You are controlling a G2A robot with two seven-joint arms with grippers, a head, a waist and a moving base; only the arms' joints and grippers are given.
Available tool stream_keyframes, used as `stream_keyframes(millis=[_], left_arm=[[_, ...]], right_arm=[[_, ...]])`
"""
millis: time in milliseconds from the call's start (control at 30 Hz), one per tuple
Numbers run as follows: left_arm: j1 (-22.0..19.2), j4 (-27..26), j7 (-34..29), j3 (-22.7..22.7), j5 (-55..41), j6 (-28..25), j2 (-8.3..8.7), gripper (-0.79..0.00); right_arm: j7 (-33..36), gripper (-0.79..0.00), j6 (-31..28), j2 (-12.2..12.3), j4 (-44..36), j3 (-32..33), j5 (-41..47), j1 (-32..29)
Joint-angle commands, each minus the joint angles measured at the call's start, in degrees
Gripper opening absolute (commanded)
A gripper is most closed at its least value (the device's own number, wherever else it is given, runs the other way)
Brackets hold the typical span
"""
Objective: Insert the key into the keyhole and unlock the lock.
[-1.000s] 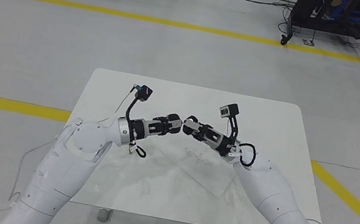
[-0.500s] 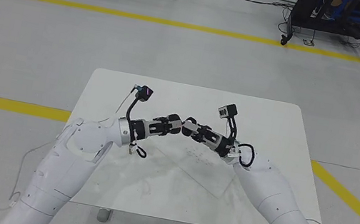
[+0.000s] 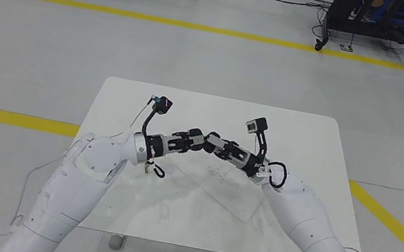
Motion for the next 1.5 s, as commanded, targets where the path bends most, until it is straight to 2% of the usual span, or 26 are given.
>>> stream_keyframes(millis=[0, 167, 300, 600, 700, 800, 933, 967, 1033, 1067, 1100, 1167, 1233, 1467], left_arm=[[0.07, -0.09, 0.38, 0.01, 0.28, -0.03, 0.05, -0.785], [0.08, -0.23, 0.75, 0.07, 0.51, -0.4, 0.18, -0.785], [0.46, -0.28, 3.86, -0.62, -0.91, -0.06, 0.15, -0.785], [1.21, -0.79, 4.16, -0.5, -3.53, 0.73, 0.06, -0.785], [1.07, -0.74, 1.29, -1.17, -5.11, 0.92, 0.33, -0.785], [0.69, -0.55, -4.04, -1.95, -5.07, 0.42, 0.88, -0.785], [0.35, -0.72, -8.91, -1.57, -4.23, -1.46, 1.32, -0.785], [0.25, -0.78, -9.46, -1.3, -3.76, -2.23, 1.38, -0.785], [0.18, -0.65, -10.12, -0.63, -3.88, -3.2, 1.39, -0.785], [0.06, -0.62, -10.34, -0.35, -3.79, -3.61, 1.41, -0.785], [-0.04, -0.48, -10.43, -0.16, -3.8, -3.83, 1.42, -0.785], [-0.18, -0.28, -10.77, 0.25, -3.69, -4.09, 1.47, -0.785], [-0.27, -0.2, -11.3, 0.6, -4.05, -4.31, 1.52, -0.785], [-0.73, 0.2, -11.97, 1.29, -4.55, -4.07, 1.73, -0.785]], right_arm=[[-0.13, 0.0, -0.13, -0.02, 0.15, 0.15, 0.16, 0.01], [-0.76, 0.0, -0.75, -0.07, 0.6, 0.52, 0.14, 0.01], [-0.76, 0.0, -0.75, -0.07, 0.6, 0.52, 0.14, 0.01], [-1.0, 0.0, -0.42, -0.04, 0.3, 0.4, -0.89, -0.13], [0.07, 0.0, 0.07, 0.9, -0.37, 0.85, -8.83, 0.54], [1.03, 0.0, 1.02, 2.84, -3.07, 2.06, -17.97, 1.61], [2.19, 0.0, 2.18, 5.71, -8.17, 4.32, -21.24, 0.34], [2.46, -0.022, 2.45, 6.33, -9.29, 4.78, -21.1, -0.13], [3.23, -0.126, 3.22, 7.36, -11.39, 5.18, -20.38, -0.96], [3.62, -0.145, 3.61, 7.77, -12.23, 5.26, -19.46, -1.36], [4.06, -0.219, 4.05, 8.12, -13.0, 5.22, -18.23, -1.74], [5.18, -0.274, 5.17, 8.67, -14.35, 4.91, -14.65, -2.46], [6.31, -0.406, 6.3, 9.22, -14.92, 4.57, -12.34, -2.78], [7.11, -0.477, 7.1, 10.55, -15.31, 2.77, -10.16, -2.5]])
